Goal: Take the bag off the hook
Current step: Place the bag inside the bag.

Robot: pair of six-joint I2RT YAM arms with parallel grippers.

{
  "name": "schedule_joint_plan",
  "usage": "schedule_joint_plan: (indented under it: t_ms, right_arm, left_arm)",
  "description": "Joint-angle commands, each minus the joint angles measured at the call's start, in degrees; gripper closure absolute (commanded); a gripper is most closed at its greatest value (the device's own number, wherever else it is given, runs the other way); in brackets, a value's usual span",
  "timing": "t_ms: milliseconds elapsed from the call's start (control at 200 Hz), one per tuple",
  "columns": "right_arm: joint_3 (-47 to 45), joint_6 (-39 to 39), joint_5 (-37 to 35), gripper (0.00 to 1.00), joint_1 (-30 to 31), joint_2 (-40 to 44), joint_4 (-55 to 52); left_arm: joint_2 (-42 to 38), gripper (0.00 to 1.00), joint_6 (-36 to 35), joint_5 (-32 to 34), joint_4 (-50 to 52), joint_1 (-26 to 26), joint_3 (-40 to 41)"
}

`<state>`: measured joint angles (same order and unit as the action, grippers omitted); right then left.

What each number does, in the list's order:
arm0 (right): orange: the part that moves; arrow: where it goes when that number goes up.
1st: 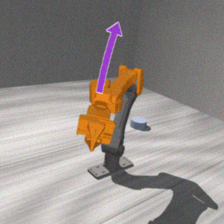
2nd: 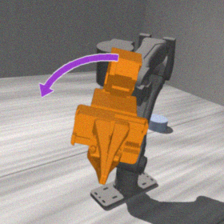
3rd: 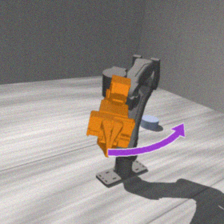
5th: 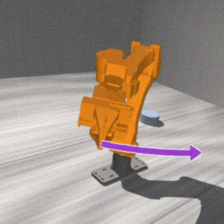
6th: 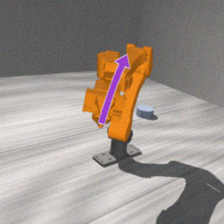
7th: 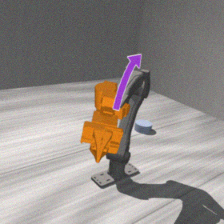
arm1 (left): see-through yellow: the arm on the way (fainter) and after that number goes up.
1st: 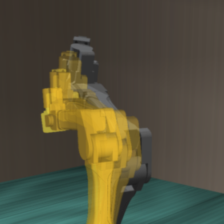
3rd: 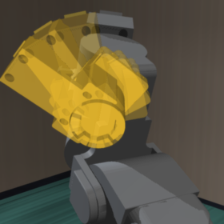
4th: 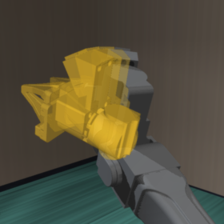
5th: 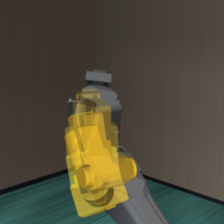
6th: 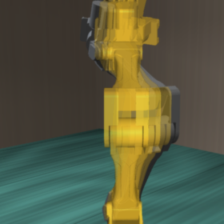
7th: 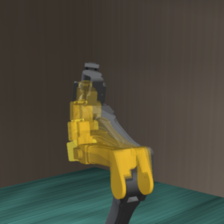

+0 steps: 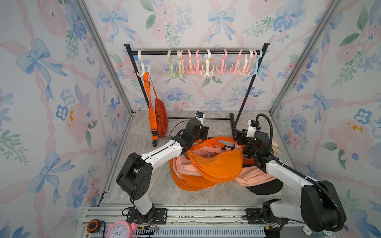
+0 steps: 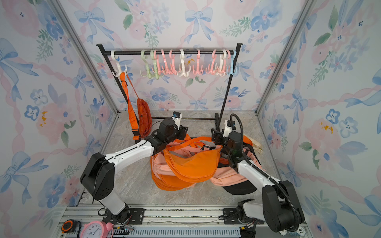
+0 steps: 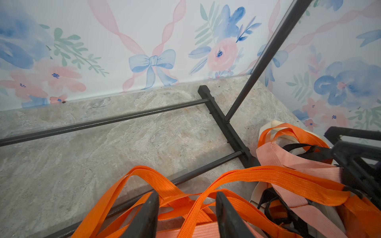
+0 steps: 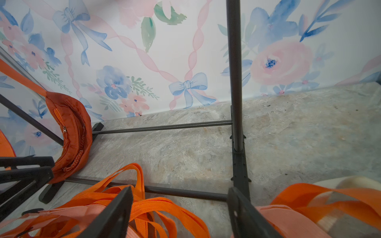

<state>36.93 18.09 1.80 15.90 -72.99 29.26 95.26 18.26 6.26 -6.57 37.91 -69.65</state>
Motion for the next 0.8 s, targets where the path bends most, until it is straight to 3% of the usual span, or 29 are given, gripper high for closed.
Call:
schedule_joint_plan:
  t_ms: [0,325,625,795]
  right_arm:
    - [1.7,-2.1,0.7,0.21,1.1,3.6,-1.5]
    - [7.8,-4.0,1.9,0.17,3.0,9.6,-7.4]
    - [13.3,-5.7,5.2,0.19,6.4,11.6,-11.2]
    - [15.7,-7.6,6.0,0.20,10.1,10.8,-12.5]
  left_arm:
    - [-5.4,0.50,-0.8,2.9,0.4,0.3,0.0]
    - [-17.8,0.47,-4.0,12.9,6.5,-2.3,0.8]
    - [-28.3,0.48,-3.5,19.6,8.5,-13.6,8.4]
    - [-29.9,0.47,-2.0,17.3,10.8,-21.8,10.4]
